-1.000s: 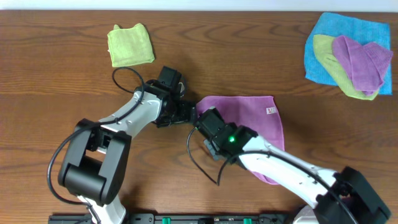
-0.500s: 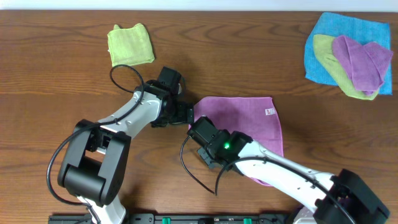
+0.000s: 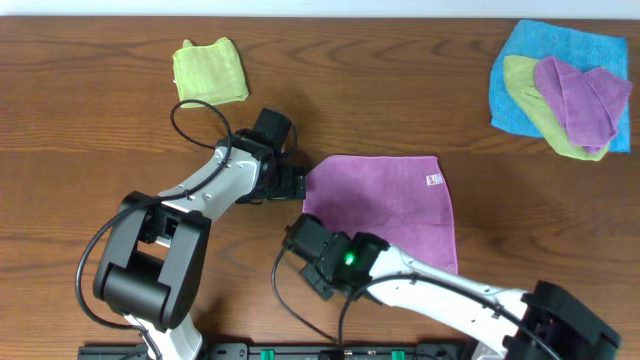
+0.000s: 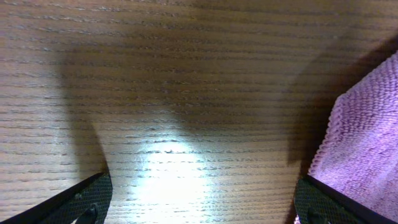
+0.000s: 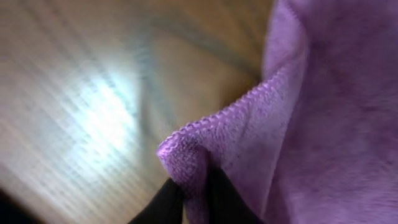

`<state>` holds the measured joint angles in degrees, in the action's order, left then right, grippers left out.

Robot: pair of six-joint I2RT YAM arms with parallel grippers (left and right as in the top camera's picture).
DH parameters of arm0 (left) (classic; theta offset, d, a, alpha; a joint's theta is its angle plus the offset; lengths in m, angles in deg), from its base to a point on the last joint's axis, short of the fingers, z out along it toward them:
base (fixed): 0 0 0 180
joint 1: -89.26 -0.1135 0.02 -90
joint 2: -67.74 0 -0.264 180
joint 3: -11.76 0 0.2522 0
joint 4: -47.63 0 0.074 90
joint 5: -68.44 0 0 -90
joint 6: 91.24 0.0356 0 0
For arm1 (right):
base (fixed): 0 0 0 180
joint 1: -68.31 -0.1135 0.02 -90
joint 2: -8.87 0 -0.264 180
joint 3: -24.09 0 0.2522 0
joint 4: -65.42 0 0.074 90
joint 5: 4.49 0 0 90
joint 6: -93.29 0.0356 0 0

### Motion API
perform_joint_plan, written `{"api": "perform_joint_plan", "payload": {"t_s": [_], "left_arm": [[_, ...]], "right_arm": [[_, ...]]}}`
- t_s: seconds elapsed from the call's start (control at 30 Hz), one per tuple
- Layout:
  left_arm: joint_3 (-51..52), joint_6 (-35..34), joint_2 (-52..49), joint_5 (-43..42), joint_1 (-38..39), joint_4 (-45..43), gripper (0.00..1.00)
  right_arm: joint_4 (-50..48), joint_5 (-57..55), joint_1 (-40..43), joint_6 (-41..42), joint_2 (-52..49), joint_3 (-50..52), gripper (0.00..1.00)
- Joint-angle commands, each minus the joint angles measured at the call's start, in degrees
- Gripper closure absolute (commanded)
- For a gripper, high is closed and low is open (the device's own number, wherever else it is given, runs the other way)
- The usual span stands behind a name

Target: Fold the cloth

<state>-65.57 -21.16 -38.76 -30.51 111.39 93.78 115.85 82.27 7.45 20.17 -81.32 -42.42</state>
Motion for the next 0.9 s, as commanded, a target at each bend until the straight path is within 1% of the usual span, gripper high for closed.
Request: {"api": "perform_joint_plan", "payload": {"t_s": [0.0, 0.03, 0.07, 0.1, 0.13, 0.27, 0.4, 0.47, 0.6, 0.67, 0.77, 0.83, 0.87], "left_arm": [[1.16, 0.63, -1.60, 1.05, -0.48, 0.35, 0.05], [1.16, 0.63, -1.60, 1.03, -0.48, 0.35, 0.05], [1.16, 0.63, -1.60, 1.05, -0.48, 0.35, 0.05], [1.16, 0.63, -1.60, 1.03, -0.48, 0.35, 0.05], [1.16, 0.63, -1.60, 1.03, -0.48, 0.35, 0.05], [1.16, 0.63, -1.60, 0.37, -0.48, 0.46, 0.05], [1.16, 0.63, -1.60, -0.35, -0.46, 0.66, 0.05], [1.16, 0.85, -1.60, -2.82, -0.46, 0.76, 0.05], [1.01, 2.54, -1.44, -12.26, -0.35, 0.37, 0.05], [0.92, 3.28, -0.37, -15.52, -0.35, 0.44, 0.05], [0.92, 3.76, 3.61, -16.94, -0.35, 0.87, 0.05], [0.92, 4.55, 8.09, -18.62, -0.17, 1.05, 0.05], [0.92, 4.50, 10.21, -19.58, 0.15, 1.01, 0.05]], "right_arm": [[0.22, 1.42, -2.25, 3.04, 0.76, -0.90, 0.76], [0.20, 2.36, -2.86, 3.06, 0.79, -0.90, 0.67], [0.22, 3.30, -3.41, 3.06, 0.79, -0.90, 0.54], [0.31, 3.87, -3.82, 3.06, 0.76, -0.90, 0.32], [0.52, 3.93, -4.20, 3.15, 0.79, -0.90, 0.01], [1.51, 2.91, -4.57, 4.85, 0.79, -0.90, 0.01], [2.99, -5.73, -4.44, 8.04, 1.38, -1.07, 0.01], [4.76, -11.89, -4.28, 10.62, 2.47, -1.60, 0.01], [7.89, -21.55, -3.19, 15.85, 7.10, -1.97, 0.01], [10.05, -23.76, -0.90, 19.67, 10.08, -1.97, 0.01], [11.85, -22.53, 4.87, 22.58, 11.98, -1.92, 0.01], [10.71, -19.12, 10.67, 21.99, 11.82, -1.90, 0.01], [9.44, -17.46, 13.31, 20.41, 11.63, -1.90, 0.01]]}}
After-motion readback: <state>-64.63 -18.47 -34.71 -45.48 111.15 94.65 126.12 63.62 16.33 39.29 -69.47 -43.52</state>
